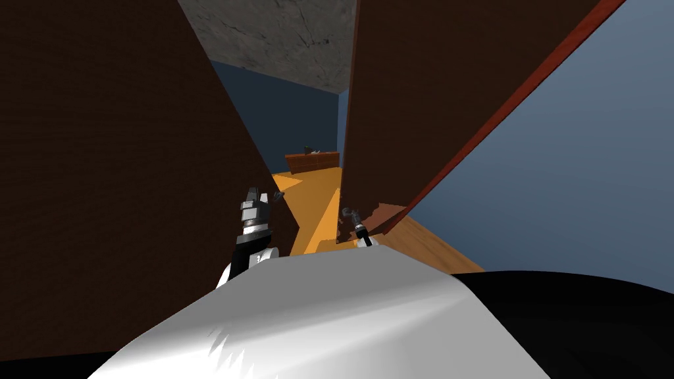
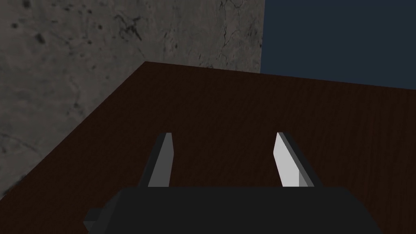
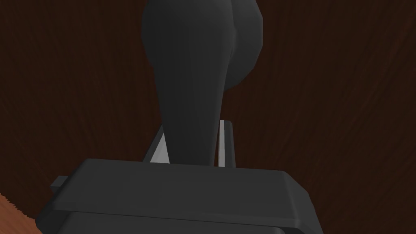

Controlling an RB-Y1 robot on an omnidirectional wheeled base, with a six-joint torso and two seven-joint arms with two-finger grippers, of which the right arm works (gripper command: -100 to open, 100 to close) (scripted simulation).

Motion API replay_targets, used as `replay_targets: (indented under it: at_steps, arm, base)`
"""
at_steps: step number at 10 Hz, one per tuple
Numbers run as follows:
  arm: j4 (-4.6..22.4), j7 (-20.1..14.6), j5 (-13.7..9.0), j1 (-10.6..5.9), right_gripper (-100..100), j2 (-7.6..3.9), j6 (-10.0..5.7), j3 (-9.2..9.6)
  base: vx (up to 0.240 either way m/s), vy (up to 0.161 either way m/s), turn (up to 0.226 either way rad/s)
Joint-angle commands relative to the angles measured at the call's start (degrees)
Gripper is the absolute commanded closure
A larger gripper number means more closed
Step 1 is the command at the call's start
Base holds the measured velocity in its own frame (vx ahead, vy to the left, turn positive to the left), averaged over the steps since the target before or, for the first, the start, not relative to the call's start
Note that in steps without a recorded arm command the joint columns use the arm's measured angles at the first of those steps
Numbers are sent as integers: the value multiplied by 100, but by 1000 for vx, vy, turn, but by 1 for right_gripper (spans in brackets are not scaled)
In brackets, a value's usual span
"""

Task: Push the door open

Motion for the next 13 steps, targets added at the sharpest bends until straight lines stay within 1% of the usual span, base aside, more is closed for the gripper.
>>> replay_targets:
  at_steps: [1,2,3,6,8,11,12,13]
  arm:
    - [109,113,-115,-136,100,-44,-62,-175]
    - [93,113,-115,-136,100,-44,-62,-175]
    - [106,189,-190,-139,100,-23,-33,-280]
    - [102,323,-323,-144,100,35,20,-467]
    - [99,393,-392,-146,100,79,48,-565]
    - [97,470,-468,-149,100,141,78,-672]
    - [131,461,-477,-144,100,72,64,-698]
    - [121,526,-522,-153,100,16,55,-778]
  base:
    - [208,131,-82]
    - [133,87,-34]
    - [163,88,-37]
    - [185,132,-83]
    - [188,130,-81]
    - [159,77,-44]
    - [65,14,-30]
    - [130,-3,-62]
